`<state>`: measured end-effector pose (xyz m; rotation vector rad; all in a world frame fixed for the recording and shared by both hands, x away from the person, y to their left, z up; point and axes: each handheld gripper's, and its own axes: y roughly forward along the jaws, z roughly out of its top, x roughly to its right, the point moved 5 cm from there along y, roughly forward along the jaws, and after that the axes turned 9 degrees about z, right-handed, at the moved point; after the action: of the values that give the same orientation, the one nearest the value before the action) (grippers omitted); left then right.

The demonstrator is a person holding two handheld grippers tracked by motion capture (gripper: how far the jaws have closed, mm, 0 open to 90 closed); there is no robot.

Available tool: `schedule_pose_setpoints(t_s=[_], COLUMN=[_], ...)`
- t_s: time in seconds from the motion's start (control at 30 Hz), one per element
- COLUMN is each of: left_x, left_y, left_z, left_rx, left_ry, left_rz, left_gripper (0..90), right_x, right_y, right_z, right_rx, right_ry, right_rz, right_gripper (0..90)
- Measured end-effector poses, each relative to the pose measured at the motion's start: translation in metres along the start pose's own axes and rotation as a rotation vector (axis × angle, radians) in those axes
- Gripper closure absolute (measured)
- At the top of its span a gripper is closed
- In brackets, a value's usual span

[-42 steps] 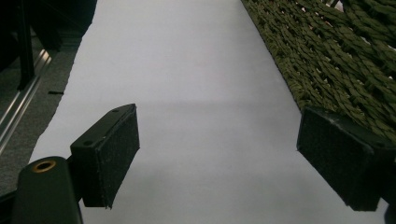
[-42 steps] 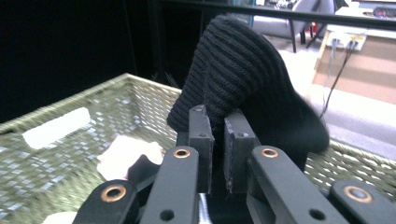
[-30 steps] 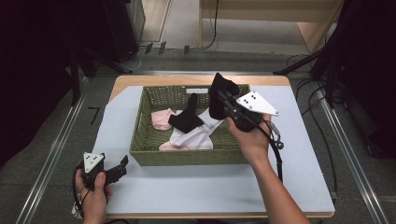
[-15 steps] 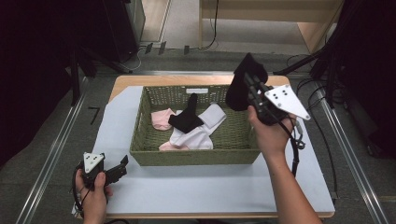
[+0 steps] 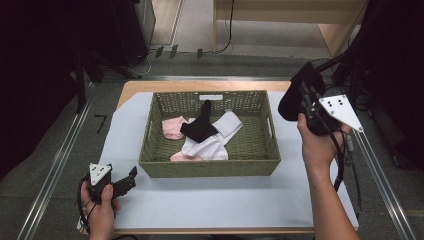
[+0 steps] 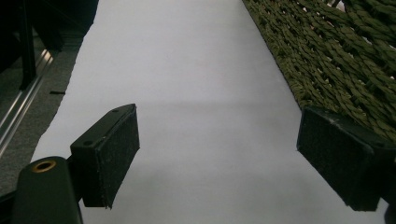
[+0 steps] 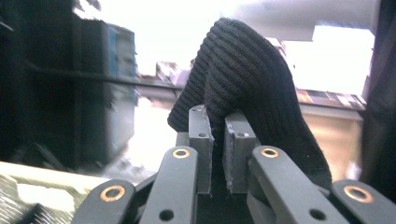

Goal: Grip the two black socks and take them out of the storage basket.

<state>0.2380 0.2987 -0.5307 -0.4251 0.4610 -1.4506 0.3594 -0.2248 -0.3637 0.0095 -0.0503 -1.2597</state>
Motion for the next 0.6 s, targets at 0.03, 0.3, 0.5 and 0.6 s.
schedule_pose_setpoints(t_s=[0.03,0.3,0.5,0.6], left_x=[0.000,0.000,0.000,0.000], left_y=[0.000,0.000,0.000,0.000], left_z=[0.000,0.000,0.000,0.000], left_rx=[0.000,-0.001,-0.001,0.000], left_ry=[0.000,0.001,0.002,0.002], left_rz=[0.001,0.004,0.004,0.003], left_gripper=[14.1,14.1,14.1,14.1], right_x=[0.004,0.006,-0.027,-0.060], right_y=[0.000,0.003,0.014,0.031], right_z=[-0.009,-0.041,-0.029,-0.023], right_rx=[-0.031,-0.131,-0.142,-0.161], right_ry=[0.019,0.084,0.052,0.042], right_rz=[-0.025,-0.069,0.011,0.080], right_gripper=[84.3,61.4,60.1,59.1])
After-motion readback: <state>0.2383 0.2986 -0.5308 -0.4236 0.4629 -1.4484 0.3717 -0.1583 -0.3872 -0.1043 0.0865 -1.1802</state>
